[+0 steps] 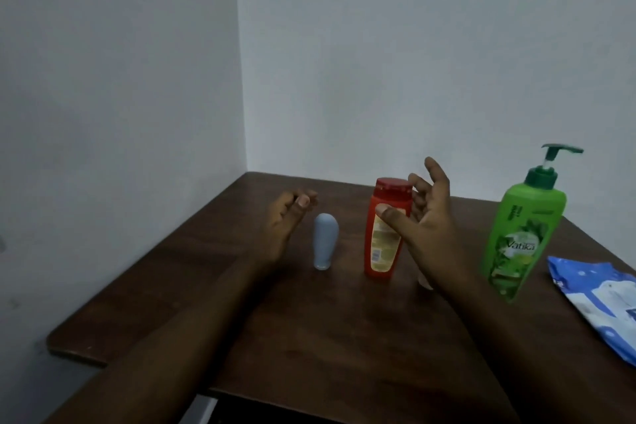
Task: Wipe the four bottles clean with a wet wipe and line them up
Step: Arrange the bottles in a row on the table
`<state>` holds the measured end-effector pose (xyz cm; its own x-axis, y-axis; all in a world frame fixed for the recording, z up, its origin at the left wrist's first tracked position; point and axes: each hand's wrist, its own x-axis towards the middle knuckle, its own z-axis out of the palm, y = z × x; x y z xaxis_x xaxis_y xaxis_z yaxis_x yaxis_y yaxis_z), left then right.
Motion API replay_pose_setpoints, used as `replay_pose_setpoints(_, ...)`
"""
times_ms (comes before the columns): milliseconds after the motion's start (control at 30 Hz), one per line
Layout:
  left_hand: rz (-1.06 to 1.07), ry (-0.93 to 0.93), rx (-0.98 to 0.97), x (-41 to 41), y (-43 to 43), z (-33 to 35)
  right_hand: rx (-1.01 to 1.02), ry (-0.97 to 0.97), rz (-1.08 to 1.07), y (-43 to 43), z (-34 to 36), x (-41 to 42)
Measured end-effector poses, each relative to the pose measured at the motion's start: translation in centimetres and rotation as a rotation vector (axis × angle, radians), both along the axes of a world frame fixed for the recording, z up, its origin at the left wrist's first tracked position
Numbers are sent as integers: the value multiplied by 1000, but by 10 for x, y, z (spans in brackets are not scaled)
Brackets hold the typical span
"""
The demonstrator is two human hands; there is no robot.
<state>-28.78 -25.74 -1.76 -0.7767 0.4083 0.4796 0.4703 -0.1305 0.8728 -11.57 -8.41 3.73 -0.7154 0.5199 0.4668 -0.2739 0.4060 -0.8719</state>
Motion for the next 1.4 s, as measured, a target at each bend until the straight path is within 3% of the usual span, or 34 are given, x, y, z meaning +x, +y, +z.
replay_pose_setpoints(267, -213, -185, -443, -9, -13, -5, -94, -284, -73, 0, -44, -17)
replay_pose_setpoints(467, -253, -111, -661, -11, -12, -6, -143, -405, -23, -4, -66, -17)
replay_pose_setpoints(600, -241, -94, -673, -10, -9, -5, -146, -431, 20, -5, -65, -23)
replay_pose_setpoints(800, -92, -156, -527, -26, -15, -8, -97, -436, 55, -3, -49, -45)
replay_pose_setpoints(1400, -140, -115, -652, -48, -29, -13, 14, -484, 159, -4, -60, -67)
